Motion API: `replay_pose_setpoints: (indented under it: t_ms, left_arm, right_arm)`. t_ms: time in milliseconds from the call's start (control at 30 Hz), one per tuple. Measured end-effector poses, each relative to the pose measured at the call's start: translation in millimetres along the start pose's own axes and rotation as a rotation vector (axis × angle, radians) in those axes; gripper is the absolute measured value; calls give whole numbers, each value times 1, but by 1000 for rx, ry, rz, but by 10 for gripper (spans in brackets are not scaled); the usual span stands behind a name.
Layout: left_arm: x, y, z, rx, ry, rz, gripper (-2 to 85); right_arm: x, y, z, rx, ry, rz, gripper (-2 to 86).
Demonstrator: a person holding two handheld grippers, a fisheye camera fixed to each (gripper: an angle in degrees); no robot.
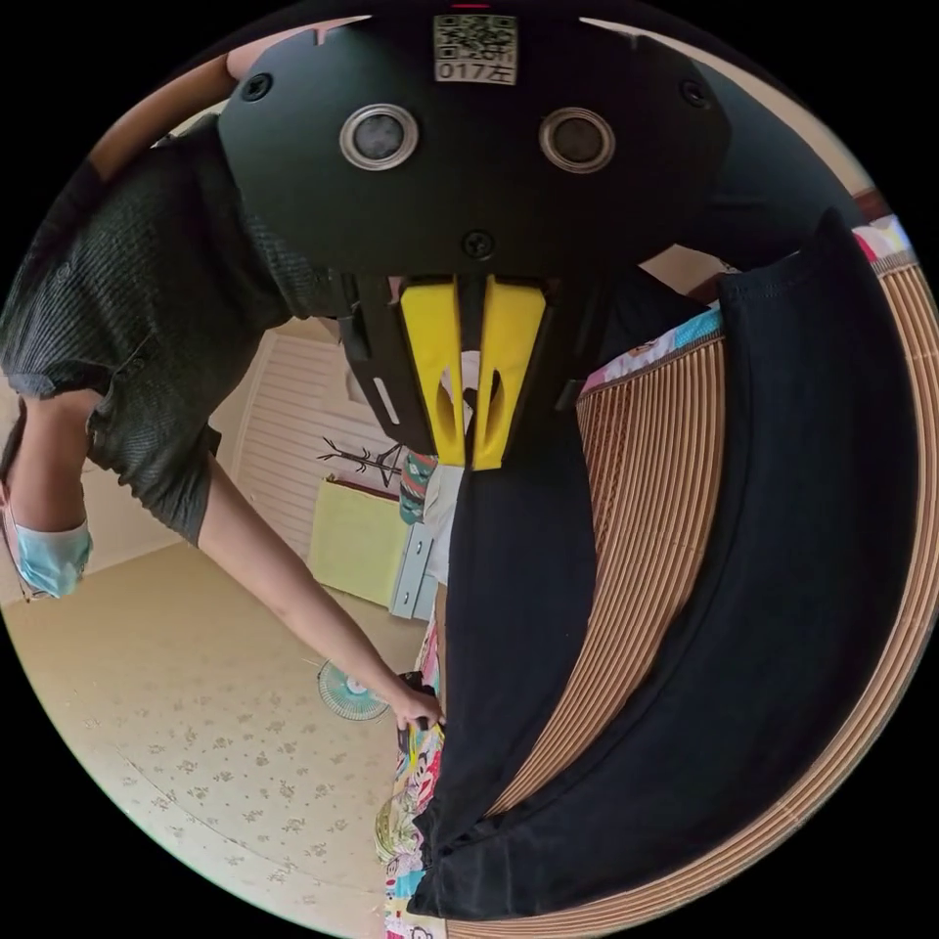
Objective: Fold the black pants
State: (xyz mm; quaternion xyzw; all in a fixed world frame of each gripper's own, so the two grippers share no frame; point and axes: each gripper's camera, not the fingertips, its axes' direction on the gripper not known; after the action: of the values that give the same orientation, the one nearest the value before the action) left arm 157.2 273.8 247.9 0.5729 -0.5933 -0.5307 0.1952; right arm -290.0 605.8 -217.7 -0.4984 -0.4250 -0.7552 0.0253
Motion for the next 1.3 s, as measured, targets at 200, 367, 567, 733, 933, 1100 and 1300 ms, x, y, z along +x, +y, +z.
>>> replay_pose_setpoints:
  t_ms: [200, 367, 567, 733, 933, 1100, 1300]
  left_arm:
    - [6, -6, -8, 8, 24, 15, -6]
    - [10, 2, -22, 107, 55, 17, -7]
    - [26, 1, -39, 145, 42, -2, -7]
    - [33, 15, -67, 280, 119, -74, -6]
    - [37, 30, -108, 407, 22, -92, -5]
    - [1, 20, -132, 418, -61, -114, -5]
    - [-5, 3, -136, 353, -117, -88, -5]
  right_arm:
    - [-51, -42, 62, -3, 221, -177, 108]
    - [-75, -37, 88, -52, 511, -279, 64]
    - [-114, -7, 100, 33, 460, -304, 13]
    - [-183, 22, 168, -7, 341, -435, 8]
    - [-236, 54, 291, -183, 283, -532, 14]
    - [-199, 65, 329, -160, 234, -414, 29]
    - [-150, 81, 295, -355, 124, -402, 48]
